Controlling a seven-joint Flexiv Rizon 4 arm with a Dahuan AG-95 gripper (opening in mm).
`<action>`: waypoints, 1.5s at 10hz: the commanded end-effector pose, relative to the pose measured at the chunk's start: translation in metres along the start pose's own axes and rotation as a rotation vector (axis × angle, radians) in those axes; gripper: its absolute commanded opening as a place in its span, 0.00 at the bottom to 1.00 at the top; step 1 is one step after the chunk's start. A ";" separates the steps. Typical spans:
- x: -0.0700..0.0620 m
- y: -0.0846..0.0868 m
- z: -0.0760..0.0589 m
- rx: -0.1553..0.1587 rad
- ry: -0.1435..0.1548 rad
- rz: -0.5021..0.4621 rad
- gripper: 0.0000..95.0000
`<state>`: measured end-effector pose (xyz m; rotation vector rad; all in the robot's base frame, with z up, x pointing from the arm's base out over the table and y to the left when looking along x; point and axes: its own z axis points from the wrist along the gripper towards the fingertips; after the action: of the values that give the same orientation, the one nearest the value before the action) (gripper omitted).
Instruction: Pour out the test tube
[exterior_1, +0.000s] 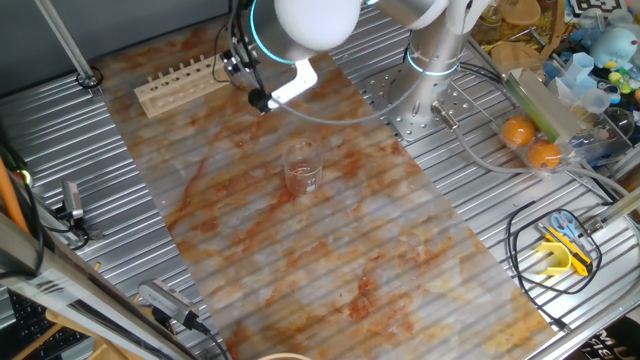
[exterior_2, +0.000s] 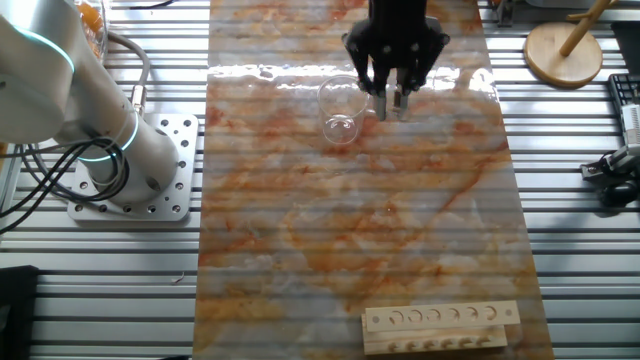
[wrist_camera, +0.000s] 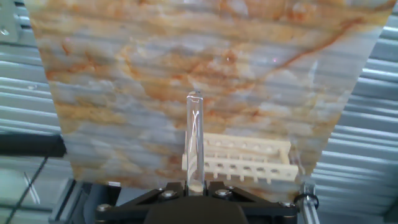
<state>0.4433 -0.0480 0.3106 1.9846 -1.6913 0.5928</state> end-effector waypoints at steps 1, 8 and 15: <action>-0.012 0.003 -0.008 -0.006 -0.013 0.003 0.00; -0.059 0.009 -0.037 -0.038 -0.009 0.024 0.00; -0.068 0.011 -0.041 0.009 -0.046 0.026 0.00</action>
<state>0.4208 0.0281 0.3044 1.9880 -1.7523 0.5918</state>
